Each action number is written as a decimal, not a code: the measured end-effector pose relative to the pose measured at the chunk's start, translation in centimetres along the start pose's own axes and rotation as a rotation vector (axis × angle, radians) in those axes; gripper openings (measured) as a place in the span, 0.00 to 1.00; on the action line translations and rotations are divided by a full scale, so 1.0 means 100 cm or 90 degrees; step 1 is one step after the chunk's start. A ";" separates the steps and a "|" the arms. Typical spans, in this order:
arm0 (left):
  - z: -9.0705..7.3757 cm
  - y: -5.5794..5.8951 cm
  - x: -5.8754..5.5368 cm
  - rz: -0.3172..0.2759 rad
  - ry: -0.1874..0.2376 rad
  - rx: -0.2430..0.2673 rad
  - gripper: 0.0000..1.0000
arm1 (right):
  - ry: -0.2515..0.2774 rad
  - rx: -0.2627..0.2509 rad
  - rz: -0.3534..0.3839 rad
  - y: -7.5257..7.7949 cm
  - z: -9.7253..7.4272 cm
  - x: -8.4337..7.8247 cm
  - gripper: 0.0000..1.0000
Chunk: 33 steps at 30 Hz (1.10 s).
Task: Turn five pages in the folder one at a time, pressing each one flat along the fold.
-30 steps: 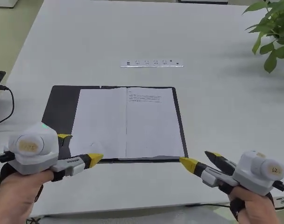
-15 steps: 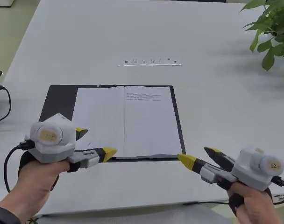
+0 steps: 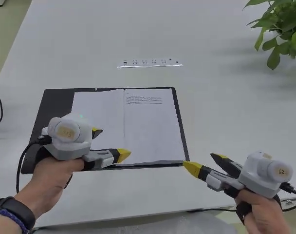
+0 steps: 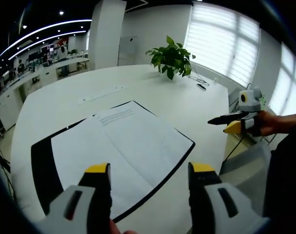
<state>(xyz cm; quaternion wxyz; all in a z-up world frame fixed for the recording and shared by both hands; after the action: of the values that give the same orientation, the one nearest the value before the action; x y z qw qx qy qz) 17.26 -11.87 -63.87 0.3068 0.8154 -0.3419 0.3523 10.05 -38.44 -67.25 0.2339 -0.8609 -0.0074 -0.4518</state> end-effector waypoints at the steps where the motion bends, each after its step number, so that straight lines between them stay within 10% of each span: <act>1: 0.004 0.002 0.001 0.004 -0.004 -0.005 0.64 | 0.001 0.000 0.000 0.001 0.000 0.000 0.75; 33: 0.102 0.037 0.009 0.024 -0.045 -0.069 0.61 | -0.036 0.041 -0.014 0.006 0.003 -0.007 0.76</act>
<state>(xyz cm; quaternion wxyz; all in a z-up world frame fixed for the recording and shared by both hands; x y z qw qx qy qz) 18.57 -21.92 -67.97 0.3312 0.8028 -0.3865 0.3105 10.01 -38.70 -68.20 0.2562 -0.8653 -0.0379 -0.4293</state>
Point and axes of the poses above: the centre of the closed fingertips' face, and the gripper's own axes: z roughly forward along the fingers, y roughly to its right, x roughly out of its top, the point moved 6 cm from there along -z, roughly backward along the fingers, and after that the axes turned 8 degrees about -x, right-handed, at the moved point
